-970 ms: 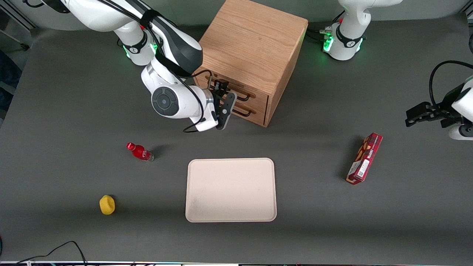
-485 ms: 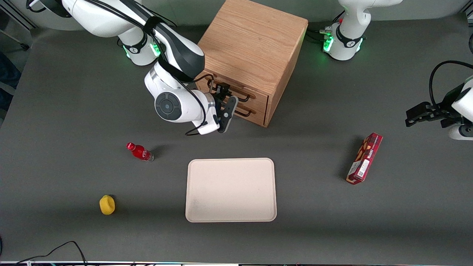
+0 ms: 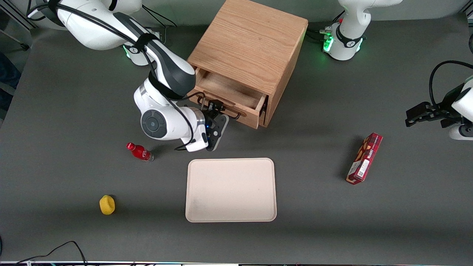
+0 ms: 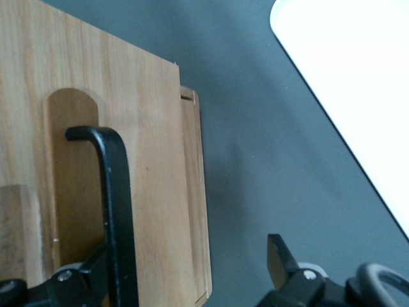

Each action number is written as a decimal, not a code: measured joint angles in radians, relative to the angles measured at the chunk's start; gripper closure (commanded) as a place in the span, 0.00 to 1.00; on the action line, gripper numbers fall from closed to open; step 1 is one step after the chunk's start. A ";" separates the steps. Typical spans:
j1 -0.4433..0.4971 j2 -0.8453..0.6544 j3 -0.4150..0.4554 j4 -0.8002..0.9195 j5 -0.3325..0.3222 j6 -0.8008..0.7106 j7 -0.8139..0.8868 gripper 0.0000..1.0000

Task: Open upper drawer
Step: 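Pull the handle outward with the right gripper, sliding the drawer open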

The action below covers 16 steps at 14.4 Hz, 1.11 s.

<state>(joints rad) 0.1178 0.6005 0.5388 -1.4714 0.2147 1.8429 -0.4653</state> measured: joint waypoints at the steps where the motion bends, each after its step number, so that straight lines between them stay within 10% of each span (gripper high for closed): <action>1: 0.000 0.010 -0.007 0.027 -0.004 -0.022 0.000 0.00; 16: 0.000 0.152 -0.101 0.283 -0.085 -0.081 -0.111 0.00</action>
<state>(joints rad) 0.1177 0.7525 0.4383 -1.1884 0.1301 1.7617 -0.5760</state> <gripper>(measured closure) 0.000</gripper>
